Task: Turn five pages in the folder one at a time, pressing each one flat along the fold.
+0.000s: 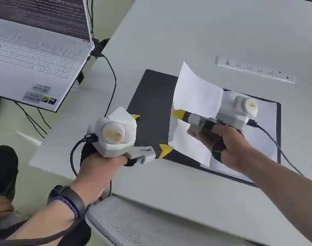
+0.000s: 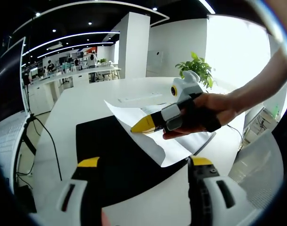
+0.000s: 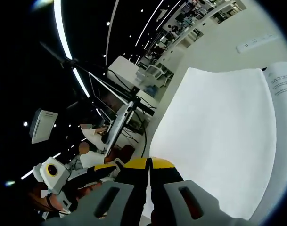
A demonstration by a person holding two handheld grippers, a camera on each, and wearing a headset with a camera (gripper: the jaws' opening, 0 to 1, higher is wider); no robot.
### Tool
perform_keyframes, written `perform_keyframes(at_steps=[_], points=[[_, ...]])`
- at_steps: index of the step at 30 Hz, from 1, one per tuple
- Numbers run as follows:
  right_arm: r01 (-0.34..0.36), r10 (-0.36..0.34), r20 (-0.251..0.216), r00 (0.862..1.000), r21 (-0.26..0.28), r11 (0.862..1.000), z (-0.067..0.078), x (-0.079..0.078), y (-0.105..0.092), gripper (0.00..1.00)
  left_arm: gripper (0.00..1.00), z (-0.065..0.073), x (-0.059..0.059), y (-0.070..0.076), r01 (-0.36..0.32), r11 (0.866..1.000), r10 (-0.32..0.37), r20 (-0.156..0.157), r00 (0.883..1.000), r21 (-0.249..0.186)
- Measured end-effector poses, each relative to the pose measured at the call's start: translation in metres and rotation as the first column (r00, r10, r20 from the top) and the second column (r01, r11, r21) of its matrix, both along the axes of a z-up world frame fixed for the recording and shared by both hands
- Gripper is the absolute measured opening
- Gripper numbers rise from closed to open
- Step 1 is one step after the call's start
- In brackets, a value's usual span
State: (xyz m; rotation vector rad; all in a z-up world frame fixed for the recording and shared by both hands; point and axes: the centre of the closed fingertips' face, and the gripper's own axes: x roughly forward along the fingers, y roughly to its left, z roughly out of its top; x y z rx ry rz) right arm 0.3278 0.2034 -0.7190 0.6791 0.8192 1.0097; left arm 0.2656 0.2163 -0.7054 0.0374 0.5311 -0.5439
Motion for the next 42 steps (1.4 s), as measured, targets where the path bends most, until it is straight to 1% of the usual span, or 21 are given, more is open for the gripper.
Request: perform_keyframes(at_steps=[2,4,6,10,14,16,24,27,30,32,33,34,36,39,42], points=[[-0.001,0.001,-0.018,1.000,-0.013,1.000,-0.005,-0.002,0.002,0.00,0.73,0.000,0.001,0.001,-0.005,1.000,0.005,-0.002,1.000,-0.005],[-0.017,0.016,-0.016,1.000,-0.024,1.000,-0.017,0.005,-0.001,0.00,0.73,0.000,0.001,0.002,-0.011,1.000,0.011,-0.005,1.000,-0.012],[-0.021,0.020,-0.027,0.999,-0.036,0.999,-0.016,0.011,0.000,0.00,0.73,0.001,0.000,0.002,-0.010,1.000,0.010,-0.004,1.000,-0.010],[-0.011,0.009,-0.049,0.999,-0.041,0.999,-0.026,0.013,0.003,0.00,0.73,0.001,0.000,0.001,-0.013,1.000,0.013,-0.006,1.000,-0.012],[-0.003,-0.001,-0.080,0.997,-0.051,0.999,-0.044,0.021,0.003,0.00,0.73,0.000,0.001,-0.002,-0.013,1.000,0.013,-0.011,1.000,-0.023],[-0.004,0.000,-0.082,0.997,-0.050,0.999,-0.048,0.021,0.004,0.00,0.72,-0.003,0.001,-0.003,-0.009,1.000,0.009,-0.016,1.000,-0.013],[-0.002,-0.003,-0.091,0.996,-0.055,0.998,-0.063,0.028,0.000,0.00,0.72,-0.006,0.002,-0.008,0.000,1.000,0.000,-0.025,1.000,-0.013],[-0.001,-0.004,-0.108,0.994,-0.047,0.999,-0.067,0.030,-0.002,0.00,0.71,-0.007,0.003,-0.008,0.001,1.000,-0.001,-0.028,1.000,-0.011],[-0.006,0.002,-0.109,0.994,-0.038,0.999,-0.067,0.030,-0.002,0.00,0.71,-0.008,0.004,-0.009,0.008,1.000,-0.008,-0.029,1.000,-0.003],[-0.017,0.012,-0.122,0.993,-0.039,0.999,-0.067,0.027,-0.002,0.00,0.70,-0.008,0.004,-0.010,0.013,1.000,-0.013,-0.031,0.999,0.000],[-0.019,0.014,-0.126,0.992,-0.038,0.999,-0.065,0.024,-0.002,0.01,0.70,-0.010,0.004,-0.011,0.020,1.000,-0.020,-0.036,0.999,0.007],[-0.017,0.013,-0.122,0.992,-0.035,0.999,-0.064,0.023,-0.002,0.01,0.70,-0.012,0.004,-0.012,0.033,0.999,-0.032,-0.042,0.999,0.019],[-0.015,0.012,-0.114,0.993,-0.030,0.999,-0.059,0.021,-0.002,0.01,0.69,-0.012,0.004,-0.013,0.033,0.999,-0.032,-0.043,0.999,0.012],[-0.016,0.015,-0.105,0.994,-0.012,1.000,-0.051,0.020,-0.004,0.06,0.69,-0.012,0.005,-0.015,0.041,0.999,-0.040,-0.041,0.998,0.015],[-0.018,0.018,-0.084,0.996,-0.010,1.000,-0.044,0.019,-0.008,0.09,0.69,-0.012,0.006,-0.017,0.046,0.999,-0.046,-0.040,0.998,0.016]])
